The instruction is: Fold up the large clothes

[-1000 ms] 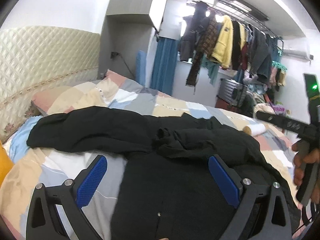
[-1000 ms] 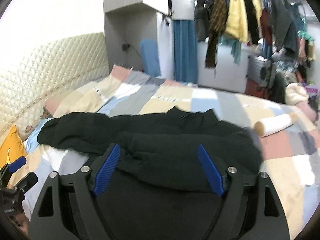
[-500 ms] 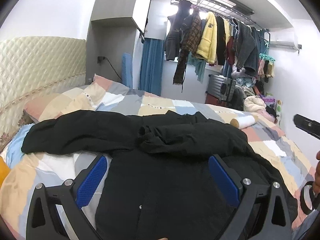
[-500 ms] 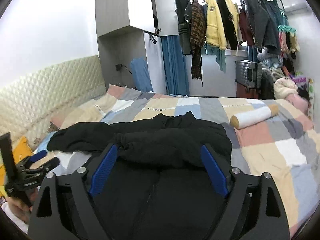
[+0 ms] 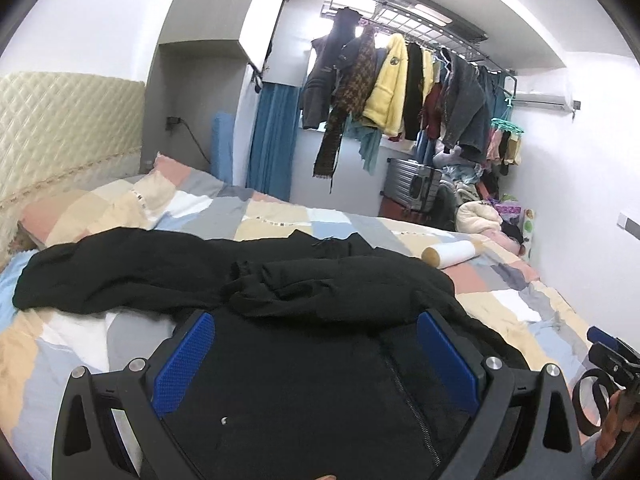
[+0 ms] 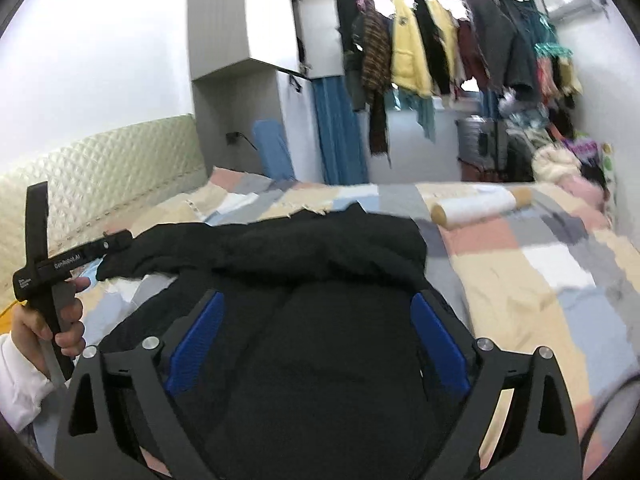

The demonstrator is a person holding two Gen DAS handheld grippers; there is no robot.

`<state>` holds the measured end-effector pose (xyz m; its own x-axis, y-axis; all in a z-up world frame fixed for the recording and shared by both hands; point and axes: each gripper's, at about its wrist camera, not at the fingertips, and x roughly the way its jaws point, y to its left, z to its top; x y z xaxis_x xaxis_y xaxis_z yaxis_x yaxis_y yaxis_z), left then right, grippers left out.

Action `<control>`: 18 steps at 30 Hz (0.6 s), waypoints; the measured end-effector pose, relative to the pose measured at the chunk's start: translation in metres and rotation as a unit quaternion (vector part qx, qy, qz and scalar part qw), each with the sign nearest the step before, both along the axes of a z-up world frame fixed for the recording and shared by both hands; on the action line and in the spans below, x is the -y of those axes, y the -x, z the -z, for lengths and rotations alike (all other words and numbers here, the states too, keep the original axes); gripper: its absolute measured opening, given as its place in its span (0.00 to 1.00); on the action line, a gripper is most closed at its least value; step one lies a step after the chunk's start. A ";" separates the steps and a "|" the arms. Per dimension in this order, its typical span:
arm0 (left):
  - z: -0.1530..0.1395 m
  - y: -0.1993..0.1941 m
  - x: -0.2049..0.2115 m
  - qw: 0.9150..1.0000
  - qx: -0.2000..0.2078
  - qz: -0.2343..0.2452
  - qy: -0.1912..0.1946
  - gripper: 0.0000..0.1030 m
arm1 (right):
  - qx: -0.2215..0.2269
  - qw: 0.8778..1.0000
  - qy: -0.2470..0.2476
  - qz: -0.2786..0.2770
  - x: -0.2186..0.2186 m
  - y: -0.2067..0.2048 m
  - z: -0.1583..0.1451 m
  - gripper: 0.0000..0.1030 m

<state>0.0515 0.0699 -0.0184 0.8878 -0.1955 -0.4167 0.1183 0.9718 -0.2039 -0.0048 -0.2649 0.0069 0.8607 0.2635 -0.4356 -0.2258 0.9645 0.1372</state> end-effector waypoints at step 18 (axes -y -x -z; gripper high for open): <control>-0.014 -0.070 -0.211 0.988 -0.110 -0.094 0.061 0.99 | -0.002 0.998 0.054 0.021 -0.018 -0.002 0.006 1.00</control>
<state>0.1217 0.2811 -0.0040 0.8035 -0.0969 -0.5874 -0.1217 0.9391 -0.3213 -0.0031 -0.2466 0.0005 0.8677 0.1789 -0.4637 -0.1846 0.9822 0.0333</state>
